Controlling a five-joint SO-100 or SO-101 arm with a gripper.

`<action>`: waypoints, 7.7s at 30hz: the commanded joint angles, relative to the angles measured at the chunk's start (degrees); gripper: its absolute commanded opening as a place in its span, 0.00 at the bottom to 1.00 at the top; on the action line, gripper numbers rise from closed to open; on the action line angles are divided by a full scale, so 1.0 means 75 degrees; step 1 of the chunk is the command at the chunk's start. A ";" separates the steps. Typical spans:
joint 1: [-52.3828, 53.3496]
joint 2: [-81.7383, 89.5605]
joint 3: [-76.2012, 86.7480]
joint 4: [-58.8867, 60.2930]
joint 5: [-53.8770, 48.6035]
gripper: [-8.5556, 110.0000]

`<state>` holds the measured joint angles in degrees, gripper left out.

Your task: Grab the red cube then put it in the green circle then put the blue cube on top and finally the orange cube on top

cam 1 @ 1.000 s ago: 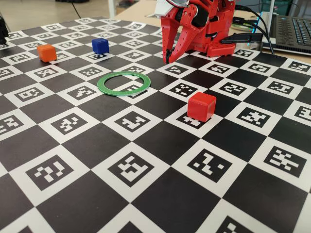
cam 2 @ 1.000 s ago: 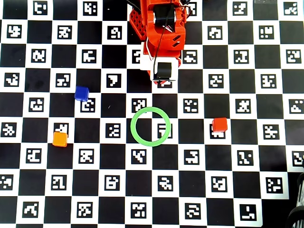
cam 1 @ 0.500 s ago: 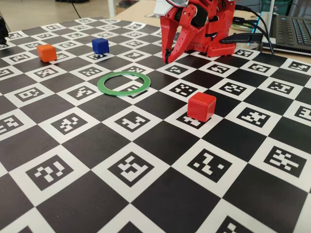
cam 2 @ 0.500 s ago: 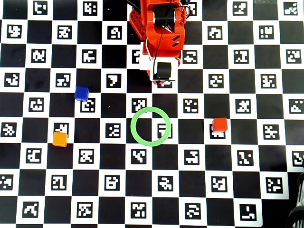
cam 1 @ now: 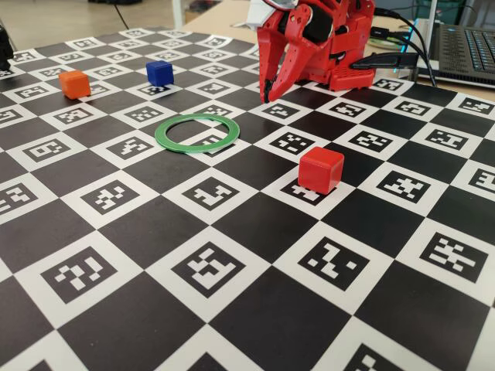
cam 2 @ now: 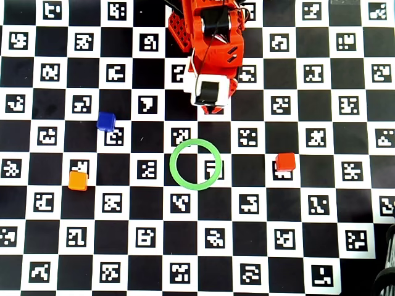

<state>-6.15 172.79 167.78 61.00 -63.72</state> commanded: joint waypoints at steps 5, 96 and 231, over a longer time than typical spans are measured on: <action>-0.0773 -0.2473 -0.3797 0.1195 0.3340 0.02; -0.3258 -1.2938 -0.9621 -0.0328 1.2328 0.47; 0.1336 -1.1602 -0.7477 -0.0668 0.7629 0.20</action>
<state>4.39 85.34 112.50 55.72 -5.89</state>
